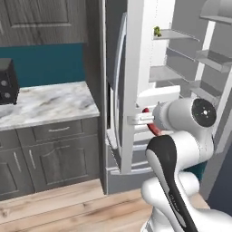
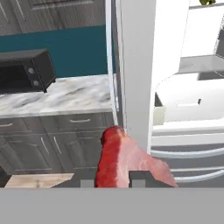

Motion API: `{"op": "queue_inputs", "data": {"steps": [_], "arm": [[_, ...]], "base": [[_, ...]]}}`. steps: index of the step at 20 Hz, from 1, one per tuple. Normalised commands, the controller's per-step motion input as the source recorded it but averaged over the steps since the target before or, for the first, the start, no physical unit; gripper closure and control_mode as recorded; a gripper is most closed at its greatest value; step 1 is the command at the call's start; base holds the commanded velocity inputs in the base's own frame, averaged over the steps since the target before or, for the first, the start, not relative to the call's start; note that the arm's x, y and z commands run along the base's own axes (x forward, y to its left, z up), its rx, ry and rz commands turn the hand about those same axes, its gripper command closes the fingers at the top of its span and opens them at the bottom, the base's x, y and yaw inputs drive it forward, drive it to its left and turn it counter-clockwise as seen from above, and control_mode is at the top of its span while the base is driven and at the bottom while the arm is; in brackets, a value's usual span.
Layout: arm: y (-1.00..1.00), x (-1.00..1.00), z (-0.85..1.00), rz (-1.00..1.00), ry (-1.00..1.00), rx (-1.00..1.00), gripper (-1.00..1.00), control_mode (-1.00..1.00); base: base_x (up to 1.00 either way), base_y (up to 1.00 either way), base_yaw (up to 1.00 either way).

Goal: Transport the steak from the fridge to the microwave and turn on the microwave.

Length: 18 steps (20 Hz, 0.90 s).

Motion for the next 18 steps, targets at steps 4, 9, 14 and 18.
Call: {"op": "queue_inputs", "data": {"steps": [4,9,14,18], "arm": [[0.00,0.00,0.00,0.00,0.00,0.00,1.00,1.00],[0.00,0.00,0.00,0.00,0.00,0.00,1.00,1.00],[0.00,0.00,0.00,0.00,0.00,0.00,1.00,1.00],[0.00,0.00,0.00,0.00,0.00,0.00,1.00,1.00]], "base": [[0.01,0.75,0.00],[0.07,0.74,0.00],[0.11,0.73,0.00],[0.14,0.71,0.02]]}}
